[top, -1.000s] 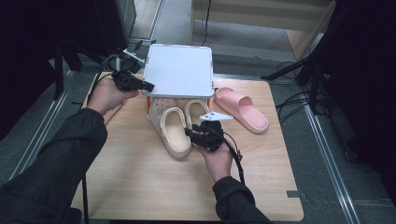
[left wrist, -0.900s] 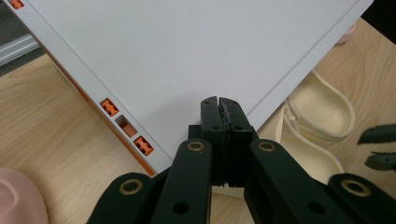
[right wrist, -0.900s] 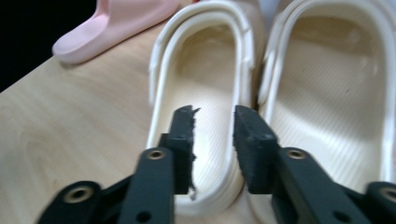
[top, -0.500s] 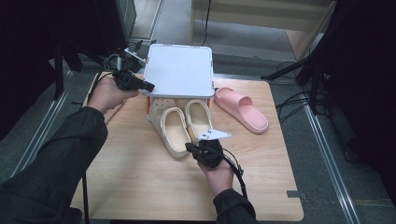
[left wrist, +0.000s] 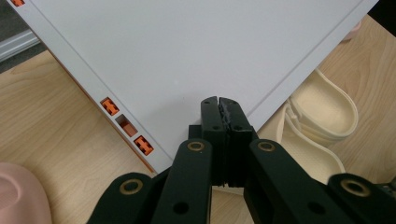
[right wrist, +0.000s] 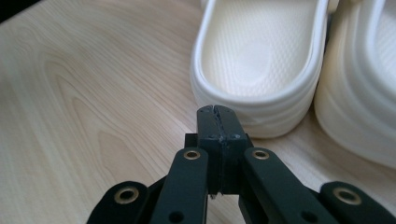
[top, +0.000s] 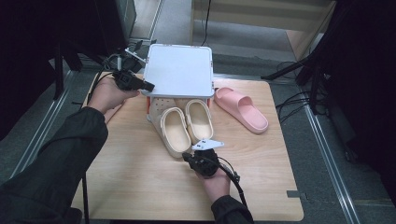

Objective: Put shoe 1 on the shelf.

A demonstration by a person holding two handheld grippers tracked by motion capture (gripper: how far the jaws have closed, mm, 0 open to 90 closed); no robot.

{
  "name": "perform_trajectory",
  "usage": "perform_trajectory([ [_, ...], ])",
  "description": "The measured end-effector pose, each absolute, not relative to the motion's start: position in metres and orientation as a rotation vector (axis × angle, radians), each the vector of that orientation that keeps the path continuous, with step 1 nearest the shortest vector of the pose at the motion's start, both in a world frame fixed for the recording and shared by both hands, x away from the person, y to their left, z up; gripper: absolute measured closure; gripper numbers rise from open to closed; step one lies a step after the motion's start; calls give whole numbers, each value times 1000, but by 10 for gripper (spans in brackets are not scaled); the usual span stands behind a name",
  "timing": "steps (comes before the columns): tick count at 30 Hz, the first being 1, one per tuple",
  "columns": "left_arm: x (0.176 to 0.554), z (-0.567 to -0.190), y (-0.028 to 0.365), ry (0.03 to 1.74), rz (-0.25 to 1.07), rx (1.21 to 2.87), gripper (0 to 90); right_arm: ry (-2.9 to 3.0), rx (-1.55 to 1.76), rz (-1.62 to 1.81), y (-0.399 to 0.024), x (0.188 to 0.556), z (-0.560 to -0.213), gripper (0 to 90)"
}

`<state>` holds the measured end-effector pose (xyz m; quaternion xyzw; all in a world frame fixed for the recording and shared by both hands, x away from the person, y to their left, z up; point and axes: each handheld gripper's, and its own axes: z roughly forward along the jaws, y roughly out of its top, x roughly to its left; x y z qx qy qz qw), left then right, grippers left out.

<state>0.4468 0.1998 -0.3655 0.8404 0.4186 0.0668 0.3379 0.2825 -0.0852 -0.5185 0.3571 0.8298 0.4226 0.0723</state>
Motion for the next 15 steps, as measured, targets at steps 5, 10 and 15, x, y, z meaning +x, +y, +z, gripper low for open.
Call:
perform_trajectory([
  [5,447,-365,199,1100,171,2200,895,2506,1094,1266,-77,290,-524,900],
  [10,447,-365,198,1111,169,2188,895,2521,1076,1252,-68,294,-521,900],
  [15,447,-365,198,1110,170,2196,895,2513,1073,1284,-54,303,-519,900],
])
